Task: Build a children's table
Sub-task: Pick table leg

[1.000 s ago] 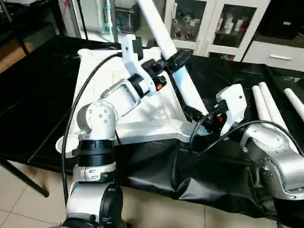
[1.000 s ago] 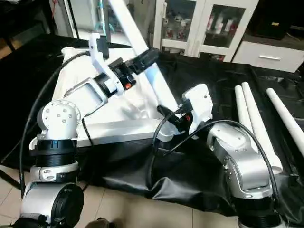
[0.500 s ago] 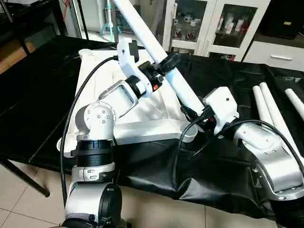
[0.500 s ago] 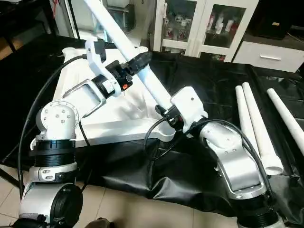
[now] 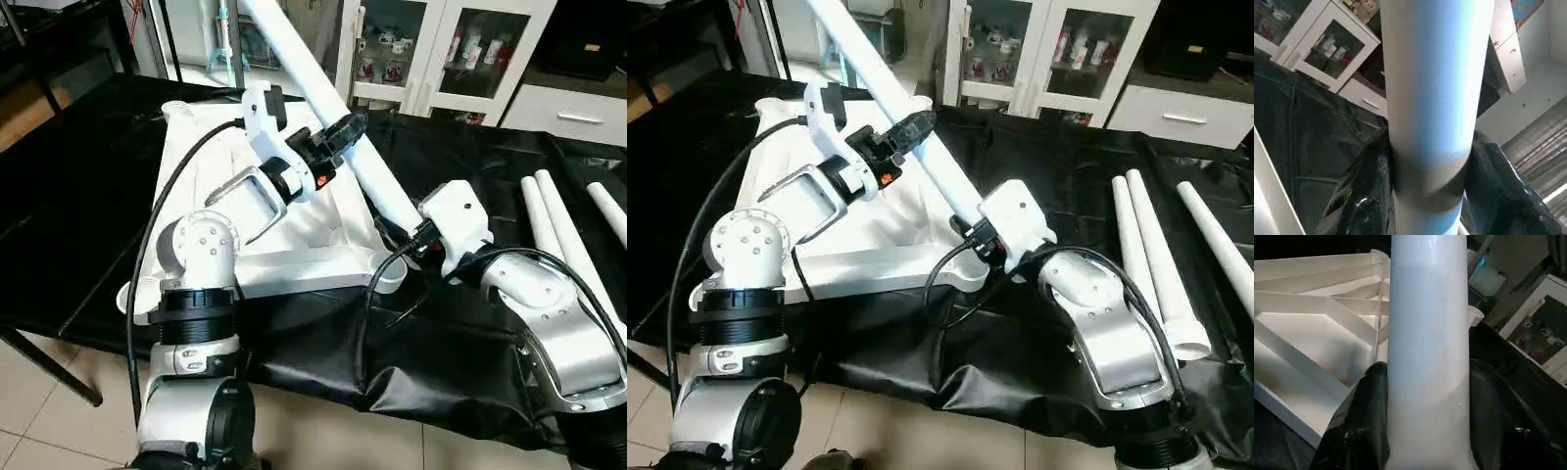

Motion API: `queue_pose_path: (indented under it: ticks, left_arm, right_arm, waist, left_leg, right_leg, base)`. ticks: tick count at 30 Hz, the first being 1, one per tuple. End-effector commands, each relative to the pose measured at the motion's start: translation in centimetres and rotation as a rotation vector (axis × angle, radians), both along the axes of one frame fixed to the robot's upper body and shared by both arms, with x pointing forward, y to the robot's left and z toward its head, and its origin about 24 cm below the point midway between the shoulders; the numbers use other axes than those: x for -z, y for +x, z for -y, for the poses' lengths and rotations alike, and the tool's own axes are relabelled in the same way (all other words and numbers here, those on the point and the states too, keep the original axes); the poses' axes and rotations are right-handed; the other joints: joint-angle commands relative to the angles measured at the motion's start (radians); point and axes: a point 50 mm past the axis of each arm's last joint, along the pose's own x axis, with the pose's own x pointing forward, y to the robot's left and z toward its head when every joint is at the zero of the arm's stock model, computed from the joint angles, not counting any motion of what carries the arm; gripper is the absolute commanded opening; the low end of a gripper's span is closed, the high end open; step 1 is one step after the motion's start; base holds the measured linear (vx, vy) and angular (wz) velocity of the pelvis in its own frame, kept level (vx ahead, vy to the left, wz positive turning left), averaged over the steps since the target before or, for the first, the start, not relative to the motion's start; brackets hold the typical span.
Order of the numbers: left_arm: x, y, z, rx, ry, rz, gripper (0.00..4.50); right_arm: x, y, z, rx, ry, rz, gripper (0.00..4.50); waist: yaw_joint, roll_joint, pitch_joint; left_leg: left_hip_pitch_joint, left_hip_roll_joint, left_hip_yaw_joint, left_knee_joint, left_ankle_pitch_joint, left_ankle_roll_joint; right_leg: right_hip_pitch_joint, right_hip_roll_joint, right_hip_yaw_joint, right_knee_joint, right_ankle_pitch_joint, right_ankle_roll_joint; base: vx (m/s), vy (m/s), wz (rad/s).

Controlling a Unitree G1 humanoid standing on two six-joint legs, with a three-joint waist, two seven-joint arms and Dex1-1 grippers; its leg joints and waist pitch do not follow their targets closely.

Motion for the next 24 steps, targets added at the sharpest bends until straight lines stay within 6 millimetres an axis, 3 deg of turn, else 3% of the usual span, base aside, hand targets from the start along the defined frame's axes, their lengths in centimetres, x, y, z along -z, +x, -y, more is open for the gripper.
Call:
queue_pose_path:
  ticks: [1,3,4,11,14,19,21,22,23,24]
  left_arm:
    - [-0.3,-0.2,0.8,0.024,0.009,0.015,1.84]
    - [-0.5,0.0,0.6,0.004,0.029,0.036,1.78]
    - [-0.5,0.0,0.6,0.003,0.031,0.039,1.77]
    - [-0.5,0.1,0.1,-0.033,0.057,0.078,1.77]
    - [-0.5,0.2,-0.2,-0.063,0.092,0.102,1.77]
    - [-0.4,0.4,-0.9,-0.082,0.103,0.113,1.77]
    - [-0.3,0.4,-1.2,-0.073,0.115,0.122,1.77]
    - [-0.3,0.3,-1.7,-0.04,0.147,0.147,1.77]
    - [-0.4,0.2,-1.8,-0.003,0.15,0.164,1.77]
    - [-0.4,0.2,-1.8,-0.001,0.15,0.165,1.77]
  right_arm:
    - [0.1,0.0,-0.1,-0.016,-0.011,0.005,1.89]
    - [-0.1,0.0,-0.1,-0.016,0.001,0.007,1.89]
    - [-0.1,0.0,-0.1,-0.015,0.003,0.007,2.24]
    - [-0.2,-0.4,-0.1,-0.027,0.112,-0.012,2.97]
    - [-1.0,-1.4,-0.2,-0.124,0.266,-0.053,3.14]
    - [-1.9,-2.3,0.0,-0.208,0.341,-0.08,3.58]
    - [-2.5,-2.3,0.7,-0.204,0.388,-0.077,3.82]
    - [-3.8,-1.4,2.7,-0.117,0.461,-0.037,3.88]
    - [-4.6,-0.5,4.8,-0.002,0.506,0.0,3.93]
    - [-4.6,-0.4,5.0,0.007,0.508,0.002,4.02]
  waist:
    - [-0.006,0.006,-0.076]
    - [-0.007,0.002,-0.077]
    - [-0.007,0.002,-0.077]
    - [-0.01,0.007,-0.077]
    - [-0.006,0.002,-0.077]
    - [-0.006,0.004,-0.077]
    - [-0.007,0.005,-0.075]
    - [-0.007,0.011,-0.075]
    - [-0.008,0.006,-0.076]
    - [-0.007,0.007,-0.076]
  left_leg:
    - [0.03,0.048,-0.029,-0.06,-0.097,0.022]
    - [0.03,0.047,-0.028,-0.06,-0.097,0.02]
    - [0.03,0.047,-0.029,-0.06,-0.09,0.022]
    - [0.031,0.048,-0.029,-0.062,-0.113,0.018]
    - [0.031,0.05,-0.029,-0.063,-0.124,0.028]
    - [0.031,0.051,-0.03,-0.062,-0.115,0.034]
    - [0.031,0.05,-0.028,-0.063,-0.128,0.031]
    - [0.033,0.048,-0.029,-0.065,-0.133,0.024]
    - [0.033,0.048,-0.028,-0.066,-0.138,0.013]
    - [0.034,0.048,-0.027,-0.066,-0.134,0.007]
  right_leg:
    - [0.043,-0.048,0.034,-0.061,0.087,-0.228]
    - [0.044,-0.046,0.035,-0.062,0.101,-0.228]
    - [0.045,-0.046,0.034,-0.06,0.113,-0.229]
    - [0.044,-0.046,0.034,-0.063,0.103,-0.231]
    - [0.045,-0.049,0.034,-0.062,0.104,-0.233]
    - [0.044,-0.049,0.034,-0.061,0.093,-0.23]
    - [0.042,-0.049,0.034,-0.065,0.066,-0.229]
    - [0.04,-0.047,0.033,-0.067,0.048,-0.228]
    - [0.04,-0.046,0.033,-0.065,0.033,-0.225]
    - [0.038,-0.046,0.033,-0.065,0.027,-0.224]
  base:
    - [0.0,0.0,0.0]
    - [0.0,0.0,0.0]
    - [0.0,0.0,0.0]
    - [0.0,0.0,0.0]
    - [0.0,0.0,0.0]
    - [0.0,0.0,0.0]
    - [0.0,0.0,0.0]
    - [0.0,0.0,0.0]
    - [0.0,0.0,0.0]
    - [0.0,0.0,0.0]
